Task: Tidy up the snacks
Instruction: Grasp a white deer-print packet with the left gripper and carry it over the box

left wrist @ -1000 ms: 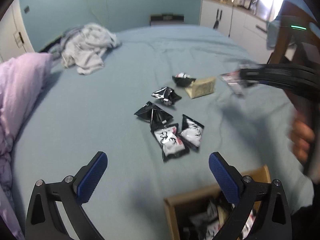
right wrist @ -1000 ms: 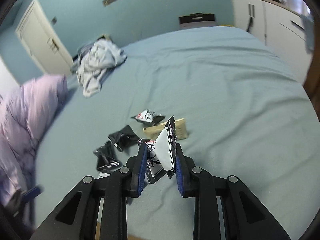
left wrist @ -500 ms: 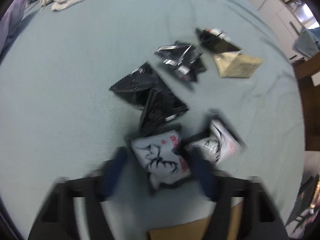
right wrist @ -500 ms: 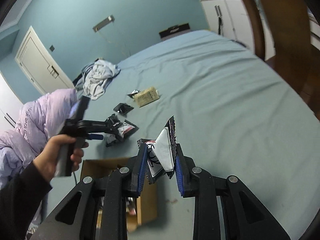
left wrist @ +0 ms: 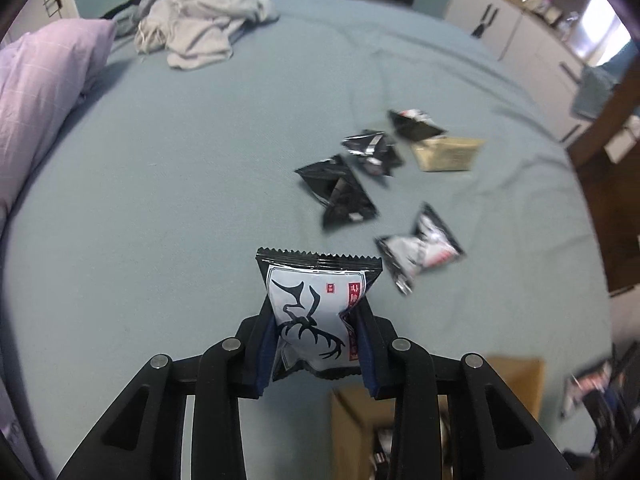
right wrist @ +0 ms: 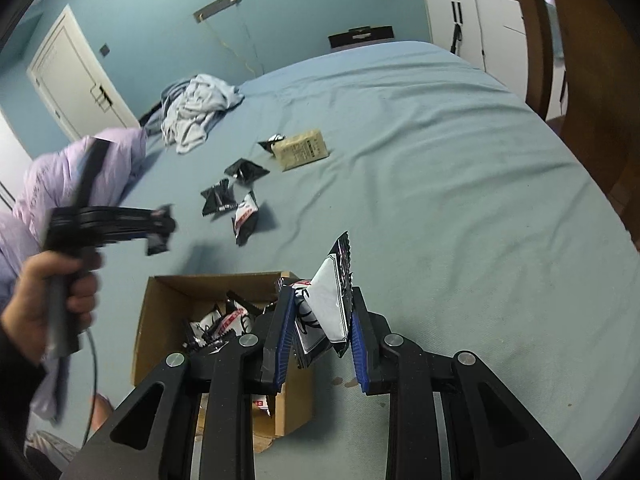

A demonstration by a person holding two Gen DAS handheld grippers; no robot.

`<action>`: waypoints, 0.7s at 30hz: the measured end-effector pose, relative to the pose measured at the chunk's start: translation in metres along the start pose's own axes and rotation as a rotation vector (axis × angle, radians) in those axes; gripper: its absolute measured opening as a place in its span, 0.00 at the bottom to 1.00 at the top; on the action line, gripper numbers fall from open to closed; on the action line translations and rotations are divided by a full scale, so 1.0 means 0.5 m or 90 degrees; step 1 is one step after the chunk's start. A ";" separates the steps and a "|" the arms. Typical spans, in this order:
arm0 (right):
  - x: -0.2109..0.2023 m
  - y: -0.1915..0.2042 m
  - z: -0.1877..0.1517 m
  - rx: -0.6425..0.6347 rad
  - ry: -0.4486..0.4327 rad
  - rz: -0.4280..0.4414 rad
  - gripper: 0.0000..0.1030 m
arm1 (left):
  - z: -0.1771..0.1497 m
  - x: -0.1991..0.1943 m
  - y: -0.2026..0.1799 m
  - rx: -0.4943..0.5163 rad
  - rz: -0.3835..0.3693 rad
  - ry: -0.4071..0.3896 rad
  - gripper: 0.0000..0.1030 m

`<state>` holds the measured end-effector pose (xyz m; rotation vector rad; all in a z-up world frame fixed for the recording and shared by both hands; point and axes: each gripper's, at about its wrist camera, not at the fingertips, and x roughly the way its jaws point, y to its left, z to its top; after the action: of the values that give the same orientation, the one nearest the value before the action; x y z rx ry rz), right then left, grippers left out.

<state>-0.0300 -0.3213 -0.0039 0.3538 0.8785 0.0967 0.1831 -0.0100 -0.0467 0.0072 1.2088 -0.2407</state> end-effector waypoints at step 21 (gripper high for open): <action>-0.023 0.064 -0.022 -0.078 -0.011 -0.055 0.23 | -0.211 -0.190 -0.082 0.115 0.017 -0.235 0.33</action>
<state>-0.0439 -0.2910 0.0091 0.2019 0.8656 0.0673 0.0462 -0.0189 0.0084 0.1304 0.8174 -0.3122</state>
